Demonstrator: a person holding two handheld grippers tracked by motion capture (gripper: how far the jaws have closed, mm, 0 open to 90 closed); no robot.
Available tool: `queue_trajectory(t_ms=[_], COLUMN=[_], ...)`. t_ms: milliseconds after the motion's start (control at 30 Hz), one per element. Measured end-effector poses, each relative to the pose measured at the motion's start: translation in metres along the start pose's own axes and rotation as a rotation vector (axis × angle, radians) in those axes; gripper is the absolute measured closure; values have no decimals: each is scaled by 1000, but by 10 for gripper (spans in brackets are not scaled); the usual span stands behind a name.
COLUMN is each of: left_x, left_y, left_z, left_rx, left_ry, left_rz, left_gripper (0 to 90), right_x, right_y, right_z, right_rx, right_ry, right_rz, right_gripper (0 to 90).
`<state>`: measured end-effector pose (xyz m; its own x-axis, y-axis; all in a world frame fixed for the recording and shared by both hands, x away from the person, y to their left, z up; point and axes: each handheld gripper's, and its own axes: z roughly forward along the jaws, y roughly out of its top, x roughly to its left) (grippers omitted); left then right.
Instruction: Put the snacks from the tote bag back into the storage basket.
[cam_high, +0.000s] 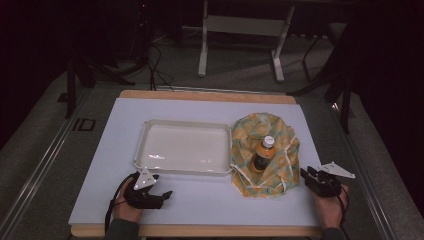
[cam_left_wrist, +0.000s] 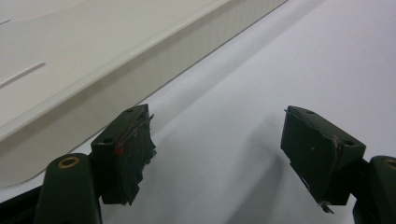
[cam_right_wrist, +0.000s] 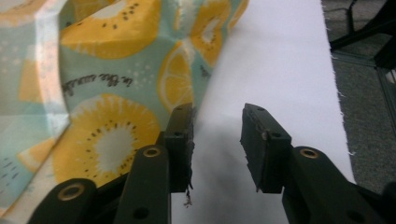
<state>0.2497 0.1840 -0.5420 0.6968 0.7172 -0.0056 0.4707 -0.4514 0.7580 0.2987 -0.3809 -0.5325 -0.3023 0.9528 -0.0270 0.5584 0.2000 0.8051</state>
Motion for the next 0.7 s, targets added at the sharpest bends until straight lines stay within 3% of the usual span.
queue_trajectory(t_ms=[200, 700], left_x=[0, 5], left_y=[0, -1], left_z=[-2, -3], left_rx=[-12, -25], left_ry=[8, 0], left_rz=[4, -9], left_gripper=[247, 235], right_x=[-2, 9], right_y=[0, 23], right_z=[-2, -13], right_rx=[-8, 2], right_ry=[18, 46], right_rz=[1, -86], right_gripper=[652, 648])
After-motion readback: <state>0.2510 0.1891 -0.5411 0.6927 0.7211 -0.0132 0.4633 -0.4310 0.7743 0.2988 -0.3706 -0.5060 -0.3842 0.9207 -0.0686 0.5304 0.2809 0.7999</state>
